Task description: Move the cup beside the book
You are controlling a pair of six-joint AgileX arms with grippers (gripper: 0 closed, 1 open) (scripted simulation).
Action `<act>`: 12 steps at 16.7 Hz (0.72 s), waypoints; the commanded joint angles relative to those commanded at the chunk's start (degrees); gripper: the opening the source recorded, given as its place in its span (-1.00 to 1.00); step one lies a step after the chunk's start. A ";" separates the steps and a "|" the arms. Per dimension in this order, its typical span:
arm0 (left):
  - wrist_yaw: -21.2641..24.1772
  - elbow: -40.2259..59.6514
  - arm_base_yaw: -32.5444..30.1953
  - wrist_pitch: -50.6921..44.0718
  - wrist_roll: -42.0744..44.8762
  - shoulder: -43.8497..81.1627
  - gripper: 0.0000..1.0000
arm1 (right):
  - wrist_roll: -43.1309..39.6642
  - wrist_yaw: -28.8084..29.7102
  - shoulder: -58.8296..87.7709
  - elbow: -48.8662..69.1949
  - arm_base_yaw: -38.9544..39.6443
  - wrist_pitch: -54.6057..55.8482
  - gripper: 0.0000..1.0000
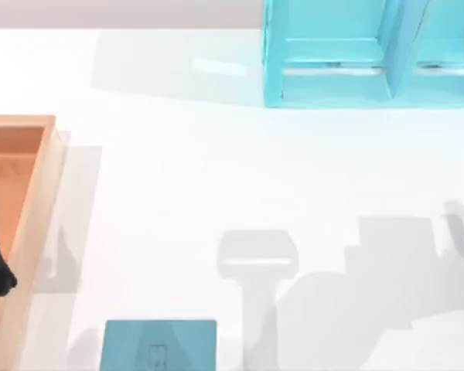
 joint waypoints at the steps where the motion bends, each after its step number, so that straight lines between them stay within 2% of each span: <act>1: 0.00 0.00 0.00 0.00 0.00 0.00 1.00 | 0.00 0.00 0.00 0.00 0.00 0.00 -1.00; 5: 0.00 0.00 0.00 0.00 0.00 0.00 1.00 | -0.04 -0.01 -0.39 0.70 0.01 -0.98 -1.00; 12: 0.00 0.00 0.00 0.00 0.00 0.00 1.00 | -0.18 -0.01 -4.35 6.95 -0.05 -11.32 -1.00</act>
